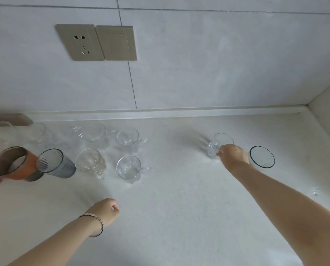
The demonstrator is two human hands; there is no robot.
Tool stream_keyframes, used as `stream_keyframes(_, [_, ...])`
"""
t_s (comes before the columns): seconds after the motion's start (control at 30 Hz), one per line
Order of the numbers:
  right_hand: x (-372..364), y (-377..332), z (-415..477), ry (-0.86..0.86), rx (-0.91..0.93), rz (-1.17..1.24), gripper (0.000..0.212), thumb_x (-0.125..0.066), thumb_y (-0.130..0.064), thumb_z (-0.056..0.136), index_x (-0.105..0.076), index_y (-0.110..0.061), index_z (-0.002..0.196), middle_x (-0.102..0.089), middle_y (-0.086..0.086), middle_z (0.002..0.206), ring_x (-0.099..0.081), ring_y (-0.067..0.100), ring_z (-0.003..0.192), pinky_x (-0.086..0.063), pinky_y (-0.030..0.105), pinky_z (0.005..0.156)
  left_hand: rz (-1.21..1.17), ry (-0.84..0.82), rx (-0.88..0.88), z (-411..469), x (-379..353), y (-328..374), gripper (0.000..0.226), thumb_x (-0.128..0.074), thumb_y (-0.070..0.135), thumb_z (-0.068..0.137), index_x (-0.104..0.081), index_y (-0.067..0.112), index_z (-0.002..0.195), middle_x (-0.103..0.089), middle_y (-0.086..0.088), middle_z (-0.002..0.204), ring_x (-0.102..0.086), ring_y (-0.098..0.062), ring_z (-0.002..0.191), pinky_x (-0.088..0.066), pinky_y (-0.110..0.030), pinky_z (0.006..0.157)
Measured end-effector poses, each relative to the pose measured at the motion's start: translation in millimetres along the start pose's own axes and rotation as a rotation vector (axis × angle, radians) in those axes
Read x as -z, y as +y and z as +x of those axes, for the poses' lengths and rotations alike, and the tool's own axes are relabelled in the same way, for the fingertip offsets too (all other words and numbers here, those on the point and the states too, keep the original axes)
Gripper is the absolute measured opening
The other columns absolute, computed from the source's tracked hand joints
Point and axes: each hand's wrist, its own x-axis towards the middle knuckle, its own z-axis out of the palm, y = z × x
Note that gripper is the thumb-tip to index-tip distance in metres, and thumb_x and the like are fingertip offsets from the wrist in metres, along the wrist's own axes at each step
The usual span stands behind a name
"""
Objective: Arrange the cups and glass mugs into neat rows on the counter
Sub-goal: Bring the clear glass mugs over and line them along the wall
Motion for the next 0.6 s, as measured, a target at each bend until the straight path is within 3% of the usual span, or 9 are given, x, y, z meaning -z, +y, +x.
stream_keyframes(0.27, [7.7,-57.6,-87.2,-0.033,0.357,-0.09,0.03,-0.043,-0.037,0.097,-0.064,-0.021,0.111,-0.066,-0.002,0.114,-0.06,0.023,0.107,-0.036,0.028,0.075,-0.138,0.07,0.088,-16.3,7.4,-66.8,0.027,-0.048,0.009,0.087,-0.054,0.022,0.064,-0.059,0.002,0.07,-0.056,-0.019,0.071,-0.041,-0.023,0.067])
stream_keyframes(0.5, [20.4,-181.1,-170.9,-0.168,0.648,-0.043,0.029,-0.041,-0.04,0.097,-0.063,-0.027,0.111,-0.063,-0.008,0.117,-0.058,0.017,0.111,-0.041,0.029,0.087,-0.217,0.123,0.133,-37.5,24.7,-164.9,0.027,-0.047,0.008,0.087,-0.055,0.021,0.064,-0.058,0.005,0.064,-0.057,-0.02,0.069,-0.044,-0.024,0.07])
stream_keyframes(0.6, [12.8,-243.2,-197.4,-0.162,0.739,-0.031,0.028,-0.044,-0.04,0.096,-0.064,-0.027,0.109,-0.063,-0.008,0.116,-0.058,0.018,0.11,-0.037,0.029,0.08,-0.232,0.148,0.147,-46.2,41.0,-219.3,0.028,-0.045,0.008,0.086,-0.054,0.022,0.063,-0.057,0.006,0.063,-0.056,-0.019,0.068,-0.042,-0.024,0.068])
